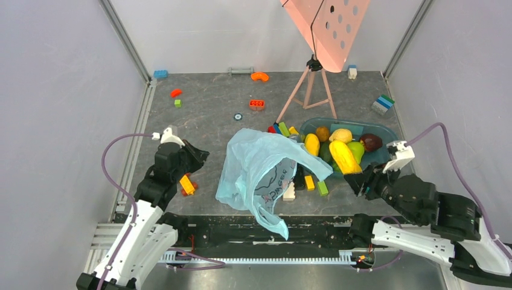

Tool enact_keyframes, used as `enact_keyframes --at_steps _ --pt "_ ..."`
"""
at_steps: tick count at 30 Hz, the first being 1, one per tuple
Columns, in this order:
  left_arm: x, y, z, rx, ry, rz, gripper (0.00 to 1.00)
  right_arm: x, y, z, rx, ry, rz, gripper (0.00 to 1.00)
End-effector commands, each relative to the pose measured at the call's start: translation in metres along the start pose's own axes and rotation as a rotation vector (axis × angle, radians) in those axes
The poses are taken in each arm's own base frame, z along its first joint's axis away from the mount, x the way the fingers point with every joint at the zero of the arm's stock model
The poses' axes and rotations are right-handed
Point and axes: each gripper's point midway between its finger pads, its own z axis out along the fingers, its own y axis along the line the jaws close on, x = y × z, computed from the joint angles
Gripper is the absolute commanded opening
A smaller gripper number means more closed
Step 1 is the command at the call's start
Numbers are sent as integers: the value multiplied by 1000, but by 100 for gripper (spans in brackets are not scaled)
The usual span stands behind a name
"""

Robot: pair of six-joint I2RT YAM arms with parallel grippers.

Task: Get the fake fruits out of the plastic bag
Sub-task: Place the fake fruit in the bin.

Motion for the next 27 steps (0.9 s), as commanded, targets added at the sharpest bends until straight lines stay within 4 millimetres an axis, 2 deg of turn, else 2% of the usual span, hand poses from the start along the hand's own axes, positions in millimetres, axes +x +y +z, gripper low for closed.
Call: enact_keyframes --at_steps 1,3,6,10,15,21,24,27 --pt "0 0 0 16 -2 22 12 -1 -19 28 220 -31 -70 34" --pt "1 0 0 14 0 24 12 -3 -22 37 292 -46 -112 33" --pt "6 -1 0 30 21 26 12 -17 -24 43 369 -101 -131 27" --pt "10 2 1 28 32 26 12 -31 -7 52 353 -128 -150 25" --pt "15 4 1 30 40 22 12 -26 5 72 388 -84 -230 27" --pt "17 6 -1 29 46 24 12 -40 5 87 418 -113 -231 26" --pt "18 5 -1 32 51 22 12 -36 5 104 404 -71 -245 27" --pt "19 5 -2 33 55 24 12 -27 -7 127 419 -9 -262 27"
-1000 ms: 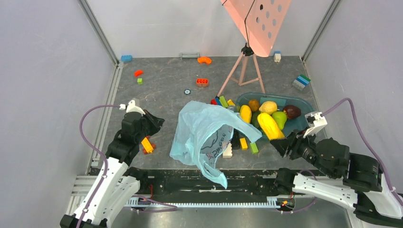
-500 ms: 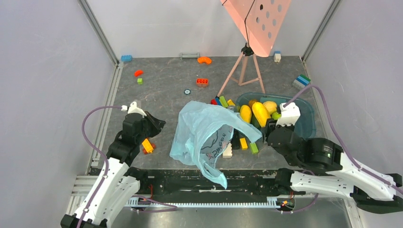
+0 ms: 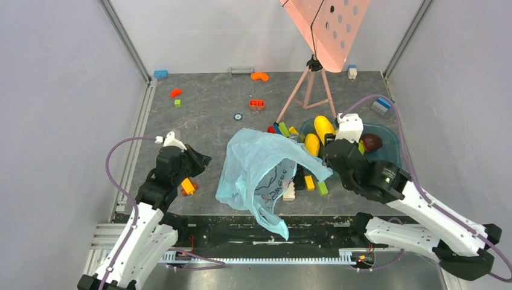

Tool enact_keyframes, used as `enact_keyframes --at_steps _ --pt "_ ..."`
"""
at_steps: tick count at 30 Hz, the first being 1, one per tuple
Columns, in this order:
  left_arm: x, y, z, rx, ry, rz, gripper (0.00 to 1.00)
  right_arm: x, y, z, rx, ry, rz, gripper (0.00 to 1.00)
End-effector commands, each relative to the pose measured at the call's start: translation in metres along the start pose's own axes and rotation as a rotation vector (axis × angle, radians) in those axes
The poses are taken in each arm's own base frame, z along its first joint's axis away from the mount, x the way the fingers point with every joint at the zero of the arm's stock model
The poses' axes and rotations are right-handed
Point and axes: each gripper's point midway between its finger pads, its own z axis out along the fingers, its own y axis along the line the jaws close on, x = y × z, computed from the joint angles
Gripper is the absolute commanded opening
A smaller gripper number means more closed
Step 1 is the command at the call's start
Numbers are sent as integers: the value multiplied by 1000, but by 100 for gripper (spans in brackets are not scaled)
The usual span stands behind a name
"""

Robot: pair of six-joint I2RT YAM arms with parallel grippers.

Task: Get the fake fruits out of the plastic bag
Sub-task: Place the fake fruit in the bin.

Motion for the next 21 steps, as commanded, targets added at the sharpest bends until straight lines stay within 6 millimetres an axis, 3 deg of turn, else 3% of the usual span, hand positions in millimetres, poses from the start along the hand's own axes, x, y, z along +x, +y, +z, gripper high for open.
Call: enact_keyframes --at_steps 1,4,8,13,18,21 --pt "0 -1 -2 16 1 25 12 0 10 33 -36 33 -18 27" --pt "1 -1 -3 19 4 24 12 11 -15 60 7 63 17 27" --pt "4 -1 -3 22 11 24 12 37 -83 88 145 90 141 26" --pt "6 -4 -5 37 31 30 12 71 -146 102 233 110 359 29" --pt "5 -5 -7 38 35 42 12 102 -172 109 276 142 486 34" --pt "5 -6 -8 41 33 42 12 116 -174 112 268 171 514 37"
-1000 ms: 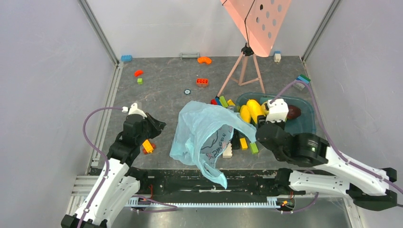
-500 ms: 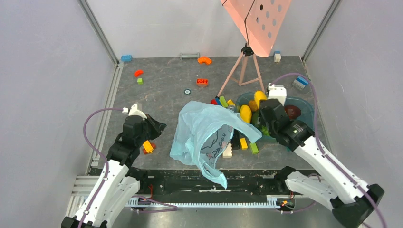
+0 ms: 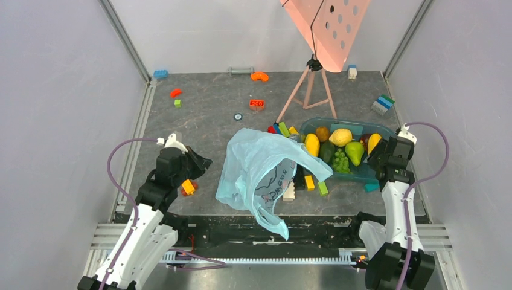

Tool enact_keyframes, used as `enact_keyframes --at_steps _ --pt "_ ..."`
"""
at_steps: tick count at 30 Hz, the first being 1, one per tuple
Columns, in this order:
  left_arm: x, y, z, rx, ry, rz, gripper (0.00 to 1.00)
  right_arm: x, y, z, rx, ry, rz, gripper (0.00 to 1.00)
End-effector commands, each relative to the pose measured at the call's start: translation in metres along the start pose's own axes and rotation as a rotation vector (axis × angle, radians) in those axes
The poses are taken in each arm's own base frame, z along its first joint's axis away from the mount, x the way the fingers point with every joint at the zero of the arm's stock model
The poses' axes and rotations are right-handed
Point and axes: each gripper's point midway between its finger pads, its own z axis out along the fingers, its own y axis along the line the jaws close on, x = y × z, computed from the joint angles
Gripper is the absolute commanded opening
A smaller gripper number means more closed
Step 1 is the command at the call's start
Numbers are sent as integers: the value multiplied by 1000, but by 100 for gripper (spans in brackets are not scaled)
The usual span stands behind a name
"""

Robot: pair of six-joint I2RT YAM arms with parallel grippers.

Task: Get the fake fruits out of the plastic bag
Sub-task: Place the fake fruit in the bin.

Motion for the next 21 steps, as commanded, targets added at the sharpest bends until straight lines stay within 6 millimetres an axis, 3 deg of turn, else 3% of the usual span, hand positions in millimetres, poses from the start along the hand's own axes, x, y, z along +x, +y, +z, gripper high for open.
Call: enact_keyframes --at_steps 1,8,21 --pt "-5 -8 -4 37 -9 37 12 -2 11 9 -103 -13 22 37" --pt "-1 -7 -3 44 1 30 11 6 6 14 -94 0 28 41" --pt "-1 -7 -7 44 -3 41 12 -4 13 6 -136 -46 20 67"
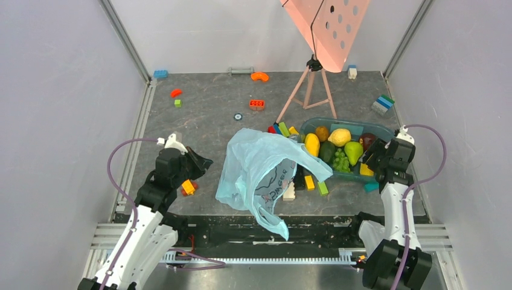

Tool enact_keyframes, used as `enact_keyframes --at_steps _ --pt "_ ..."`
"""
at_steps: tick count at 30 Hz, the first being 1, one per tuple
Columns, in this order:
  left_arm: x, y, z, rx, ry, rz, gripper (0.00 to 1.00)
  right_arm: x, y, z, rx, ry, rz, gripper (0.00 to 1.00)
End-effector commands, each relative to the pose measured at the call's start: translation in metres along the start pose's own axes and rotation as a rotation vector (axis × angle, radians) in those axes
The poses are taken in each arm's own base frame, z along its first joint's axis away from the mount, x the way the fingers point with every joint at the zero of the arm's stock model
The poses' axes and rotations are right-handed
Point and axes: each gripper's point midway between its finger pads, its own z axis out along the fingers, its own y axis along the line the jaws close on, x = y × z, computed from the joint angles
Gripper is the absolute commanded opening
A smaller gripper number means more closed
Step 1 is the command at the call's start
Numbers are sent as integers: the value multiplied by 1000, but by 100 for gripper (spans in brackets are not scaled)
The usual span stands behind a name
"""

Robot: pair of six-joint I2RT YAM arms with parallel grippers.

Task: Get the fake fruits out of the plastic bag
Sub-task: Place the fake fruit in the bin.

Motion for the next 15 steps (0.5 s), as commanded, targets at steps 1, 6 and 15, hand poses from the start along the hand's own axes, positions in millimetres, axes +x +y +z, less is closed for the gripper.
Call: enact_keyframes --at_steps 1,6,15 --pt "-2 -2 -5 17 -7 43 12 -19 8 -7 -46 -81 -16 68" --pt "-6 -2 -11 10 -17 63 16 -43 17 -25 -71 -164 -19 76" --pt "-6 -11 -11 39 17 113 27 -79 49 -63 -219 -280 -122 83"
